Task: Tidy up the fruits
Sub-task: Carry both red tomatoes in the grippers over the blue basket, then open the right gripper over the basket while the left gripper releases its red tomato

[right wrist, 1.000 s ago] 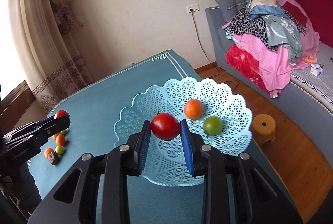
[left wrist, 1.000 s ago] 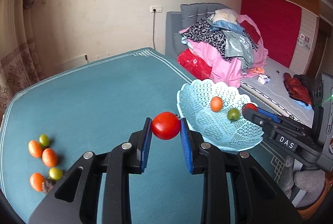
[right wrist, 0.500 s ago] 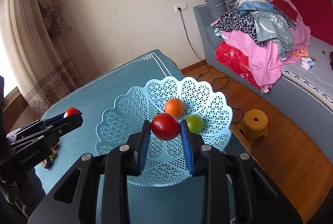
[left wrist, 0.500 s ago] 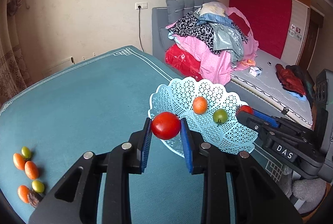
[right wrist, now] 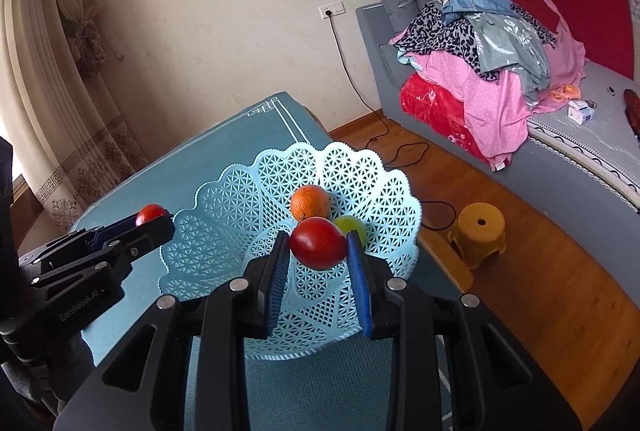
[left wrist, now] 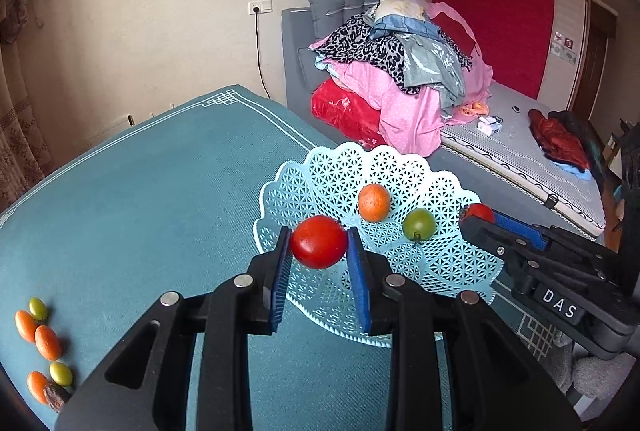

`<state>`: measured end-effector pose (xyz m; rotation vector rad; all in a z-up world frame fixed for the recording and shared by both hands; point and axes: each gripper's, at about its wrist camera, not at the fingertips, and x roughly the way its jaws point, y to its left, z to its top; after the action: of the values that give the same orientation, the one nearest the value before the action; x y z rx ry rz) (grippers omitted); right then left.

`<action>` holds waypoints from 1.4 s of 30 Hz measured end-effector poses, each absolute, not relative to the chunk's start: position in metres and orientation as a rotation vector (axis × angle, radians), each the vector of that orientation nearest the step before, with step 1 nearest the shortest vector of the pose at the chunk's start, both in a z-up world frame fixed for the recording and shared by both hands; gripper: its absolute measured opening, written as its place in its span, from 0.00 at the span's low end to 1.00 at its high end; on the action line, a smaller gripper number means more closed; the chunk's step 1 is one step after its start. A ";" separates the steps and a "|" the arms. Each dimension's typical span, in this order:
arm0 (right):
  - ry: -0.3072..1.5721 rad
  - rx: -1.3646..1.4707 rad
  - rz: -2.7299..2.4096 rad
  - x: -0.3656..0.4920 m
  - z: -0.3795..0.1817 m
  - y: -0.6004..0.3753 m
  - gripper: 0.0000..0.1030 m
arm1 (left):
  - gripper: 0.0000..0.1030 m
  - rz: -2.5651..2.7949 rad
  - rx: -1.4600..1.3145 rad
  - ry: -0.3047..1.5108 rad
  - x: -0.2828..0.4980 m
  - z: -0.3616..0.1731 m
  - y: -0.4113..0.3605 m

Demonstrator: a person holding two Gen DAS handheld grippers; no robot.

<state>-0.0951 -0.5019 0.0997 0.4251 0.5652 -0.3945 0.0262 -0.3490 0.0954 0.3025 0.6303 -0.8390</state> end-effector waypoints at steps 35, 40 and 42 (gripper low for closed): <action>0.541 0.457 -0.428 -0.097 0.095 -0.503 0.54 | 0.83 -0.798 0.270 0.638 0.036 0.089 -0.341; 0.538 0.481 -0.427 -0.097 0.094 -0.504 0.65 | 0.93 -0.781 0.260 0.645 0.037 0.089 -0.336; 0.534 0.482 -0.426 -0.097 0.094 -0.504 0.74 | 0.95 -0.774 0.256 0.652 0.038 0.089 -0.333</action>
<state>-0.0973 -0.5035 0.0940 0.4825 0.5341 -0.4257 0.0378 -0.3335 0.0886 0.2563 0.6517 -0.7739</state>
